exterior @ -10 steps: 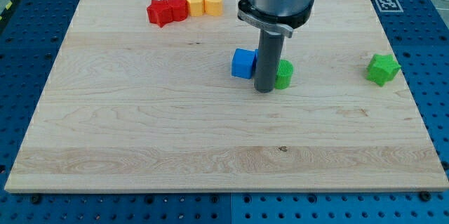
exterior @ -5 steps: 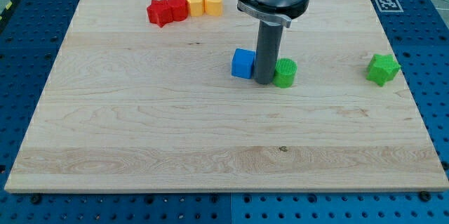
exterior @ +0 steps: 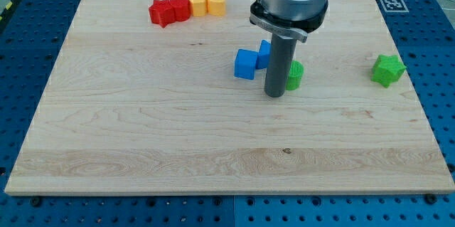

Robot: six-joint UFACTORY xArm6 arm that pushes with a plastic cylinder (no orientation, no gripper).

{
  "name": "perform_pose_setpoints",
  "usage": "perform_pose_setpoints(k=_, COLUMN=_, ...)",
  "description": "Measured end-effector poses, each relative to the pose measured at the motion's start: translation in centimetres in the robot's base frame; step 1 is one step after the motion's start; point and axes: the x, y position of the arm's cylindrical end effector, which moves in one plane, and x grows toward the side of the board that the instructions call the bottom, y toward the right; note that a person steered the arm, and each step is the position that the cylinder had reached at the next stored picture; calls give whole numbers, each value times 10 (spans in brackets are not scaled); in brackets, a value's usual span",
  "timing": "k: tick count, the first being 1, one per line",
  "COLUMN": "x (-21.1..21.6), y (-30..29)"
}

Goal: Push the green circle towards the green star

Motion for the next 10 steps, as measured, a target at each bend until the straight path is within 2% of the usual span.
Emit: perform_pose_setpoints(k=10, x=-36, y=33)
